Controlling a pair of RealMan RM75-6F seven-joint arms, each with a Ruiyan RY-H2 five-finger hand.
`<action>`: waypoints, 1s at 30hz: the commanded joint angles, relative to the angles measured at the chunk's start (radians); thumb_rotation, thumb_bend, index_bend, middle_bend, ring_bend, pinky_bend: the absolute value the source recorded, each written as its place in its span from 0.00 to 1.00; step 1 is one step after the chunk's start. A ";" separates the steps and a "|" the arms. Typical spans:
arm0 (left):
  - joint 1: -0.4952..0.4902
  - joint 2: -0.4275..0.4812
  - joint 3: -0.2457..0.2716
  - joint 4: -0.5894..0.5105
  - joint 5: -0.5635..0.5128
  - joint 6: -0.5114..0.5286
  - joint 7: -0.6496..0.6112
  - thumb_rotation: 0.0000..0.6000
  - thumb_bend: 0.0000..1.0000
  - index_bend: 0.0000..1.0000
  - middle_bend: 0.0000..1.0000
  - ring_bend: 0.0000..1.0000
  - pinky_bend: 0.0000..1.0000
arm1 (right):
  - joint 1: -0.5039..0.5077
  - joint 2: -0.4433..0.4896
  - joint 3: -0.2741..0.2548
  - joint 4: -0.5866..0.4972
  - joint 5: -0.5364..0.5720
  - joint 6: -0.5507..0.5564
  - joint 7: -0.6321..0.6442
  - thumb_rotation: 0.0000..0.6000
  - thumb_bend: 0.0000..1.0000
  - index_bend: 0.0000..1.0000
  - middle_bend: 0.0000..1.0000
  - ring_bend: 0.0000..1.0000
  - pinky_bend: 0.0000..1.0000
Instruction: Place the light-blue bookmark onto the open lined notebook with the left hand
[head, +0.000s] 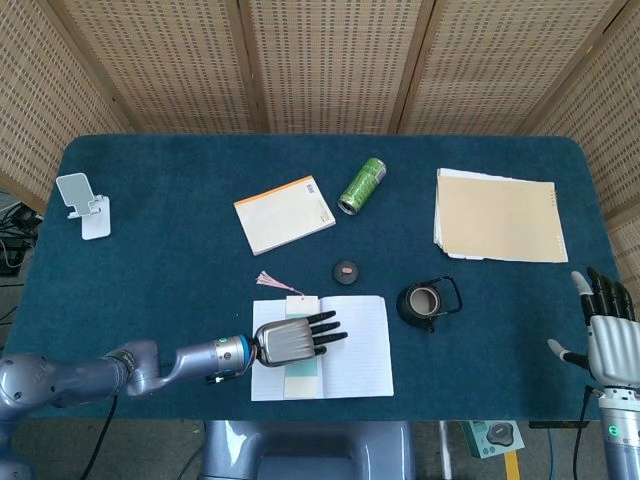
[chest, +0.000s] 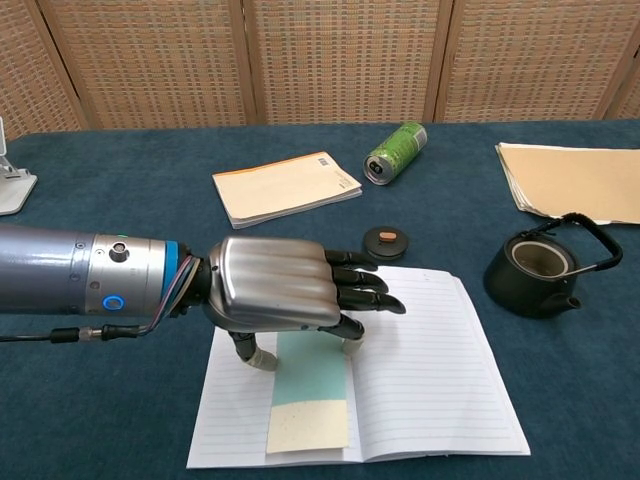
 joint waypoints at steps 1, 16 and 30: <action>-0.002 0.000 0.002 -0.007 0.000 -0.001 0.004 1.00 0.25 0.49 0.00 0.00 0.00 | 0.000 0.000 0.000 0.000 0.000 0.001 0.000 1.00 0.09 0.00 0.00 0.00 0.00; 0.004 0.006 0.005 -0.017 -0.031 -0.019 0.026 1.00 0.25 0.19 0.00 0.00 0.00 | 0.001 -0.001 -0.001 -0.002 -0.001 -0.002 -0.005 1.00 0.09 0.00 0.00 0.00 0.00; 0.035 0.069 0.009 -0.076 -0.086 0.006 -0.056 1.00 0.27 0.00 0.00 0.00 0.00 | -0.001 0.001 -0.002 -0.007 -0.006 0.006 -0.003 1.00 0.08 0.00 0.00 0.00 0.00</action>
